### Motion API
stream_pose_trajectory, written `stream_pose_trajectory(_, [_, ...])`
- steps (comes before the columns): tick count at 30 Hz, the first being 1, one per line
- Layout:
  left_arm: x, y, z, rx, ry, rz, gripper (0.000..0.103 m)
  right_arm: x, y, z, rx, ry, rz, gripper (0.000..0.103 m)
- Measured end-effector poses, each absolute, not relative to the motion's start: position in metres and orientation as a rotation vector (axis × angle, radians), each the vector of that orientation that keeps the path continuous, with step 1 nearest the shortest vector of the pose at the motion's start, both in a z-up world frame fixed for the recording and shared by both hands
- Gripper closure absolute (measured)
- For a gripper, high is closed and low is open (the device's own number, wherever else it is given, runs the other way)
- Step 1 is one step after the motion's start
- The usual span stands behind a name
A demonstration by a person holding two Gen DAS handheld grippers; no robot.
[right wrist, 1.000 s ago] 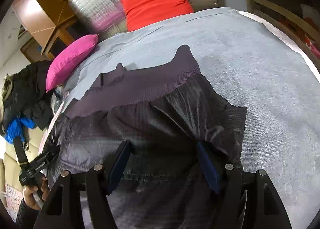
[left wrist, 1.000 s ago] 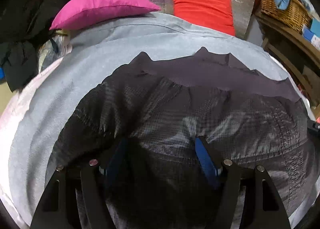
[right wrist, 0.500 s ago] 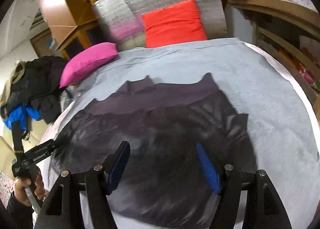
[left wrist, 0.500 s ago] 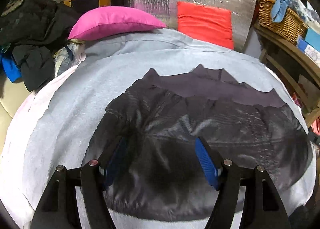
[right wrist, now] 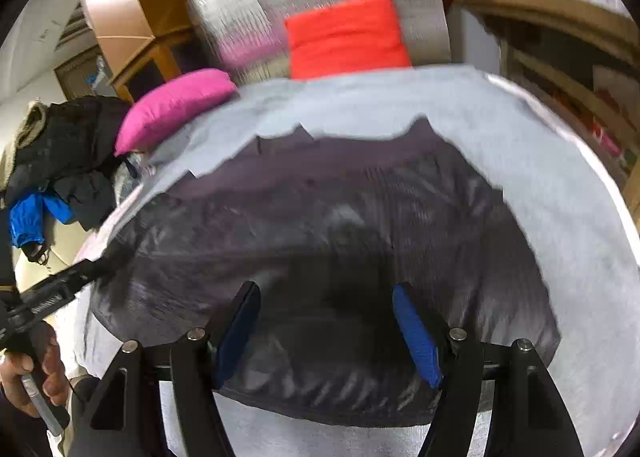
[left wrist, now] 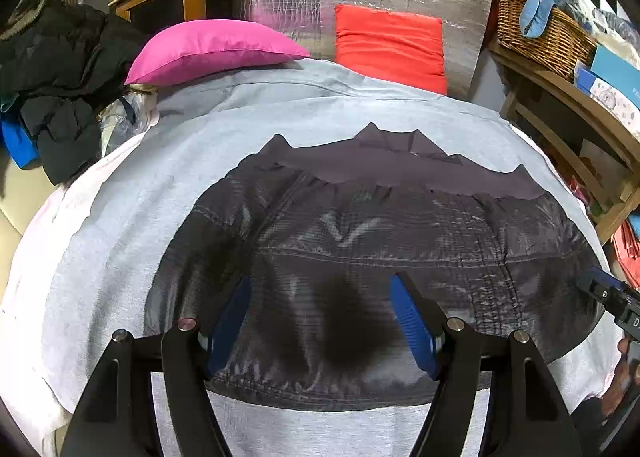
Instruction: Fold large clothes
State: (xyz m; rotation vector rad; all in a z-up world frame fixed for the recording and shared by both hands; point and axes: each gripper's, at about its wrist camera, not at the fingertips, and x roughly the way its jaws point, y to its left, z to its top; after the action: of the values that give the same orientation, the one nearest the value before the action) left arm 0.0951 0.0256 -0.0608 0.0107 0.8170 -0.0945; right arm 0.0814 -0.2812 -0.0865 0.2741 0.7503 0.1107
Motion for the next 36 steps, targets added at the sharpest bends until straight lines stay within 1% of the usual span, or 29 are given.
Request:
stream_pose_trajectory(2, [0.096,0.021,-0.064,0.016,0.821,-0.101,0.03,0.08,-0.28,-0.084,0.26,0.734,0.11,0.031])
stream_pose_trajectory(5, [0.098,0.012,-0.076,0.035,0.841,-0.107,0.03,0.087,-0.285,-0.105,0.275,0.791,0.086,0.031])
stream_pose_trajectory(9, [0.107,-0.002,-0.117,0.139,0.923,-0.09,0.03,0.086,-0.284,-0.119,0.248,0.786,0.092,0.031])
stream_pose_trajectory(10, [0.106,-0.004,-0.122,0.161,0.915,-0.087,0.03,0.087,-0.283,-0.119,0.237,0.79,0.088,0.031])
stream_pose_trajectory(13, [0.101,-0.009,-0.113,0.189,0.88,-0.058,0.029,0.09,-0.279,-0.109,0.226,0.8,0.085,0.031])
stream_pose_trajectory(17, [0.097,-0.021,-0.088,0.162,0.797,-0.093,0.029,0.093,-0.271,-0.086,0.196,0.746,0.089,0.031])
stream_pose_trajectory(19, [0.098,-0.029,-0.085,0.165,0.783,-0.108,0.028,0.098,-0.259,-0.078,0.142,0.72,0.069,0.031])
stream_pose_trajectory(21, [0.102,-0.037,-0.099,0.18,0.819,-0.103,0.027,0.103,-0.249,-0.082,0.079,0.716,0.031,0.03])
stream_pose_trajectory(23, [0.105,-0.039,-0.115,0.182,0.858,-0.089,0.026,0.109,-0.24,-0.1,0.057,0.755,0.023,0.03])
stream_pose_trajectory(25, [0.107,-0.037,-0.126,0.168,0.864,-0.073,0.021,0.113,-0.238,-0.124,0.04,0.799,0.011,0.028])
stream_pose_trajectory(26, [0.109,-0.034,-0.127,0.163,0.866,-0.068,0.017,0.112,-0.236,-0.132,0.02,0.792,-0.001,0.027])
stream_pose_trajectory(29, [0.113,-0.029,-0.128,0.14,0.884,-0.071,0.011,0.111,-0.23,-0.134,-0.008,0.778,-0.034,0.026])
stream_pose_trajectory(34, [0.113,-0.022,-0.123,0.117,0.897,-0.071,0.011,0.114,-0.228,-0.132,-0.002,0.789,-0.045,0.025])
stream_pose_trajectory(36, [0.107,-0.02,-0.116,0.102,0.903,-0.064,0.011,0.11,-0.229,-0.121,0.011,0.798,-0.045,0.024])
